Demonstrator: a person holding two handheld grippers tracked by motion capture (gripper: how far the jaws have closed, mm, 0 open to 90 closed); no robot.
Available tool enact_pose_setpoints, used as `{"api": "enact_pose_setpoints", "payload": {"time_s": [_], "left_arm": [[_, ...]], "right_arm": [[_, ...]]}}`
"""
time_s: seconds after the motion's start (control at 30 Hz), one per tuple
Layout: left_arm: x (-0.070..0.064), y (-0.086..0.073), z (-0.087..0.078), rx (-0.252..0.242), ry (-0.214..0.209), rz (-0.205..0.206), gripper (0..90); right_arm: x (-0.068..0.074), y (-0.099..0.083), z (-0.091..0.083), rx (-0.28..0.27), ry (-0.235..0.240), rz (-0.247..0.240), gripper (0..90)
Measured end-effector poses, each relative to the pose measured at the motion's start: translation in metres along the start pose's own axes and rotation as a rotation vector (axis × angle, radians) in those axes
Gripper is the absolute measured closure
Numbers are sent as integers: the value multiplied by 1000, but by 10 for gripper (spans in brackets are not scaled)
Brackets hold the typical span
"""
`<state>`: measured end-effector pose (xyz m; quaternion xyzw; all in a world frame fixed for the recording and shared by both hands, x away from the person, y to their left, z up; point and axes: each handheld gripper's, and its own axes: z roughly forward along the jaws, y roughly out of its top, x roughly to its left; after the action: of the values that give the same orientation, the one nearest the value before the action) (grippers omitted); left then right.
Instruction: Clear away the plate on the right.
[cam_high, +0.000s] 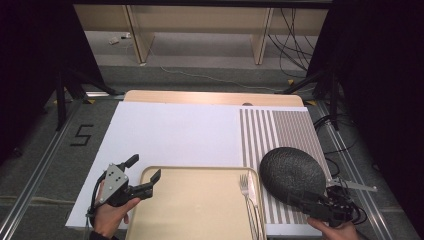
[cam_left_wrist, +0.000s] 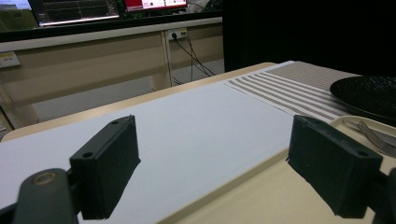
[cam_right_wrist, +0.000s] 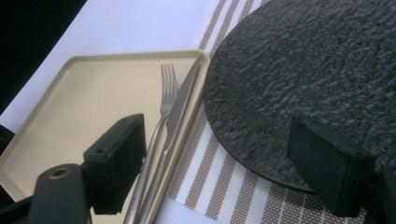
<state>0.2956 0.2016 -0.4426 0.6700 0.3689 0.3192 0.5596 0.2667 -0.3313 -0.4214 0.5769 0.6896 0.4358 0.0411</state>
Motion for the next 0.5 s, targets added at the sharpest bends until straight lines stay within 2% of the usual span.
{"api": "enact_pose_setpoints", "payload": {"time_s": [0.07,0.1,0.13,0.23,0.27,0.3,0.33,0.4,0.43,0.47,0.5], "left_arm": [[0,0,0,0,1,-1,160],[0,0,0,1,1,1,160],[0,0,0,1,2,1,160],[0,0,0,-1,1,4,160],[-1,0,0,-1,2,4,160],[-1,0,0,-2,0,3,160],[-1,1,1,-2,-1,8,160],[-1,1,1,-3,-4,10,160],[-2,1,1,-4,-6,11,160],[-2,1,0,-4,-8,11,160],[-2,1,0,-3,-8,10,160]], "right_arm": [[-3,-1,-1,-8,-4,11,209],[-4,-1,-3,-1,-5,38,209],[-6,-1,-3,-8,3,33,209],[-10,-3,-3,-13,-18,27,209],[-10,-3,-6,-8,-16,42,209],[-11,-3,-8,5,-37,49,209],[-11,-3,-10,3,-37,73,210],[-16,-5,-10,-3,-61,57,211],[-16,-5,-12,-3,-63,87,211],[-19,-6,-13,-9,-71,78,213],[-19,-7,-13,-23,-51,110,213]]}}
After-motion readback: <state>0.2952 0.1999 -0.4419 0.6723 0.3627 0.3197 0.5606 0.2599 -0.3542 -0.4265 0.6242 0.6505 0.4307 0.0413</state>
